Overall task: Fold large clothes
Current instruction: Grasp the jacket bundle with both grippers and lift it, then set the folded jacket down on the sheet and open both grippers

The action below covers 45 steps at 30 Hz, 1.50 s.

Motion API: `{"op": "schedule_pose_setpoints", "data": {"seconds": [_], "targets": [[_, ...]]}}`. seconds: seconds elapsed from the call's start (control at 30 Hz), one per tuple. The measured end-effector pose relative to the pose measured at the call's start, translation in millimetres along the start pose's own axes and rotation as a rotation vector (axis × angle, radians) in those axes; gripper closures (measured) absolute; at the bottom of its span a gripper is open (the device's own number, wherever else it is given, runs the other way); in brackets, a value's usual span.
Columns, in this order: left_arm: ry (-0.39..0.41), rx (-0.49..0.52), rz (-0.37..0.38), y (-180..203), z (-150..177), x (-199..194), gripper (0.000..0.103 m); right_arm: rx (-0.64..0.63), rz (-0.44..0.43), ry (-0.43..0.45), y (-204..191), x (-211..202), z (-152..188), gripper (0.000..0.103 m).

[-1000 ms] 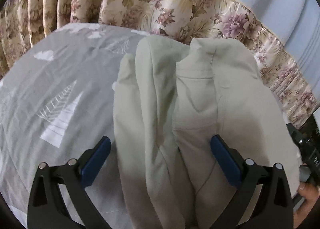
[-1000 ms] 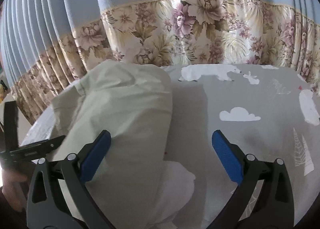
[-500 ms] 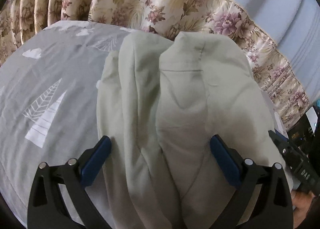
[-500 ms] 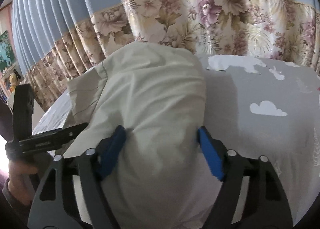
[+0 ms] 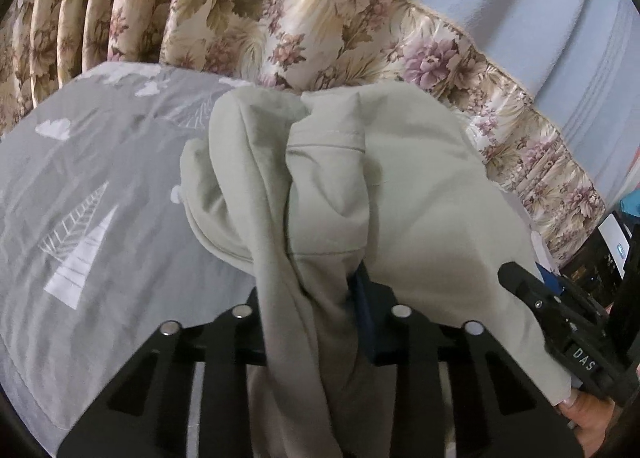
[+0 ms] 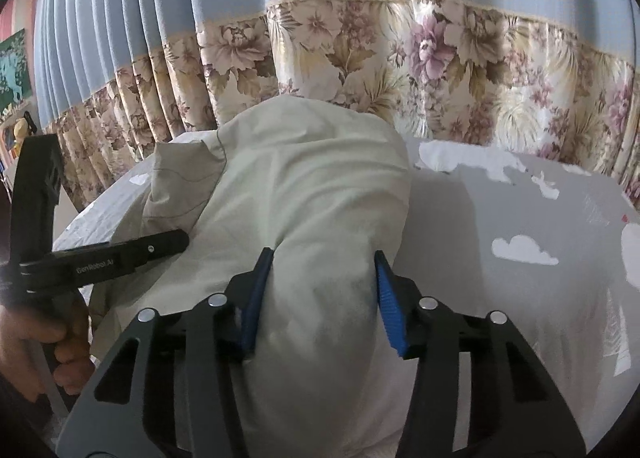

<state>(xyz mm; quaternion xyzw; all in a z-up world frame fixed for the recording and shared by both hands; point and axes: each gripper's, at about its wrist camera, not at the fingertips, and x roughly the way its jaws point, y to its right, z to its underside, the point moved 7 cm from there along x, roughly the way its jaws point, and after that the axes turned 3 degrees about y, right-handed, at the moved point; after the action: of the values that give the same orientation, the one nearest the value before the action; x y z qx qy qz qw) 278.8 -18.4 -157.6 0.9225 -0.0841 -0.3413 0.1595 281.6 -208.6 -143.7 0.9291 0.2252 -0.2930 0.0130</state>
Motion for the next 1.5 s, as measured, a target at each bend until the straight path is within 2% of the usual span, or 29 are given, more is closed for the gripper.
{"op": "schedule_pose_setpoints", "data": {"seconds": [0.1, 0.23, 0.47, 0.6, 0.73, 0.77, 0.8, 0.83, 0.87, 0.9, 0.97, 1.1, 1.13, 1.17, 1.23, 1.3, 1.4, 1.47, 1.5], "targets": [[0.009, 0.063, -0.014, 14, -10, -1, 0.078, -0.029, 0.014, 0.019, 2, -8, -9, 0.057], [0.018, 0.107, 0.007, 42, -26, 5, 0.08, -0.044, 0.045, 0.037, 18, -16, -19, 0.057], [0.064, 0.197, 0.079, 131, -47, 35, 0.081, -0.094, 0.166, 0.082, 71, -40, -47, 0.059], [0.033, 0.204, 0.084, 154, -44, 74, 0.082, -0.134, 0.25, 0.086, 107, -43, -57, 0.059], [0.008, 0.202, 0.04, 152, -33, 98, 0.081, -0.148, 0.3, 0.02, 144, -26, -41, 0.058], [-0.005, 0.214, 0.013, 146, -28, 102, 0.077, -0.15, 0.31, 0.012, 149, -24, -34, 0.055], [-0.017, 0.221, 0.002, 143, -24, 104, 0.065, -0.151, 0.327, 0.027, 152, -27, -29, 0.051], [-0.029, 0.221, -0.019, 133, -20, 105, 0.057, -0.16, 0.343, 0.032, 151, -28, -22, 0.043], [-0.026, 0.214, -0.044, 125, -18, 102, 0.043, -0.166, 0.348, 0.021, 149, -26, -18, 0.036], [-0.023, 0.204, -0.069, 115, -18, 99, 0.034, -0.17, 0.358, 0.018, 146, -25, -13, 0.035], [-0.028, 0.173, -0.104, 96, -18, 93, 0.027, -0.157, 0.364, 0.03, 140, -28, -6, 0.029], [-0.004, 0.194, -0.168, 78, -18, 74, 0.025, -0.112, 0.374, -0.009, 125, -36, 5, 0.029], [0.006, 0.198, -0.179, 74, -17, 67, 0.025, -0.124, 0.363, -0.017, 119, -39, 6, 0.025], [0.009, 0.19, -0.166, 69, -17, 58, 0.025, -0.138, 0.343, -0.017, 109, -47, 5, 0.015], [0.033, 0.158, -0.158, 57, -17, 34, 0.024, -0.136, 0.328, 0.036, 93, -67, -5, 0.004], [0.062, 0.161, -0.175, 52, -16, 12, 0.012, -0.109, 0.305, 0.064, 80, -78, -13, 0.003], [0.116, 0.219, -0.202, 50, -12, -23, 0.008, -0.088, 0.298, 0.054, 54, -80, -21, 0.003], [0.163, 0.258, -0.229, 51, -9, -40, 0.006, -0.088, 0.319, 0.092, 33, -82, -21, 0.003], [0.186, 0.268, -0.241, 50, -8, -46, 0.002, -0.082, 0.366, 0.111, 25, -84, -17, 0.003]]}}
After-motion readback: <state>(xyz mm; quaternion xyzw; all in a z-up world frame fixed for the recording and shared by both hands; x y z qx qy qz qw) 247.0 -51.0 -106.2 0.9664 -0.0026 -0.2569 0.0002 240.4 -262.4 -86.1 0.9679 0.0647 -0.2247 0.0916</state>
